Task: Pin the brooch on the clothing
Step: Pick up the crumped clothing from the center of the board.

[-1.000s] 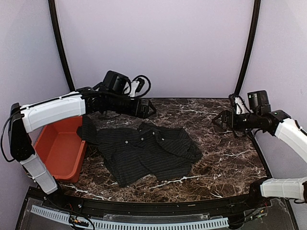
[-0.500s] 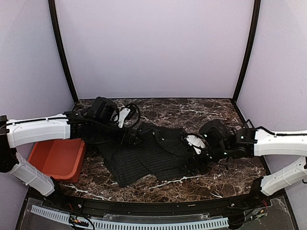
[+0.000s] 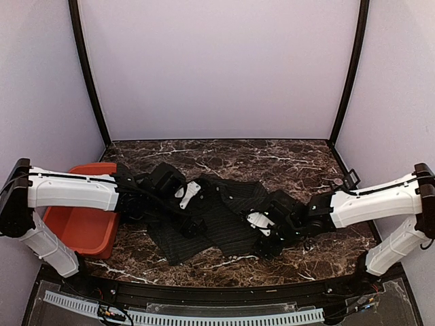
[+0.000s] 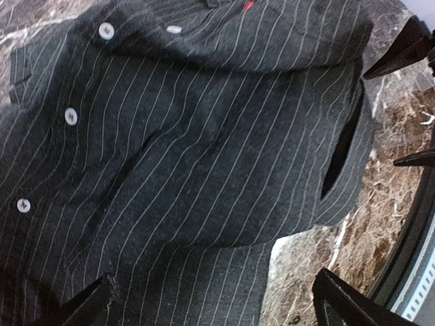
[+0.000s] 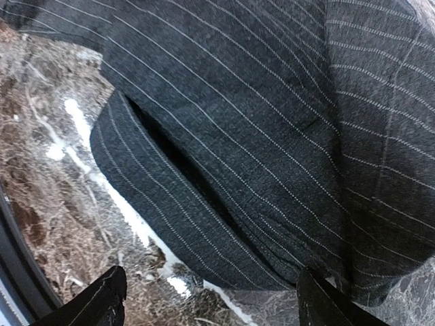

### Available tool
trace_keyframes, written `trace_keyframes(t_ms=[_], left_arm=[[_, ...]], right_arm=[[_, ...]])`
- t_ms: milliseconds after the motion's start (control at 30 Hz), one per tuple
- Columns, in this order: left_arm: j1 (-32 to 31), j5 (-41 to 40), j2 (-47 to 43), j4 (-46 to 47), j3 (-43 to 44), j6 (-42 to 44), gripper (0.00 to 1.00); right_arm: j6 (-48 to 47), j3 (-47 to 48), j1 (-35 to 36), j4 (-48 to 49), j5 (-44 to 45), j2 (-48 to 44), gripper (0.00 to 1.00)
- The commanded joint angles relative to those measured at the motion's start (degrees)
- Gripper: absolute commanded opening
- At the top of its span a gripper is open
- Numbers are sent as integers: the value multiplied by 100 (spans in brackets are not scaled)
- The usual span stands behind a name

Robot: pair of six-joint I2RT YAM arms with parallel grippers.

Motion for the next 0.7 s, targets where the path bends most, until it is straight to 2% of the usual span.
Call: trace_keyframes(t_ms=[0,200,400,467,500,533,567,600,667], left_arm=[[-1,-523,228,-330,-137,-395,99],[-2,-687,775,-453,-202,-672,99],[0,-648,1081,-398,-184,-637,97],[5,-711,1174,-443,-137,-619,87],[8,-743,1202,-456,-109,-605,74],[11,-746,1257,-489,-95,-597,54],[11,-750,1288,-501,-68,-591,43],[8,-754,1315,-523,-51,-590,23],[6,-842,1294,-570,-14,-600,4]], right_arm=[[-64,73,69,41,474,332,85],[153,228,67,-246,842,707,85],[355,86,48,-332,368,-288,91],[410,100,-20,-466,447,-907,92],[432,101,-77,-518,531,-1177,94],[443,109,-131,-566,648,-1413,95],[445,115,-195,-617,791,-1603,96],[458,123,-275,-687,981,-1747,98],[500,122,-461,-766,1163,-1883,99]])
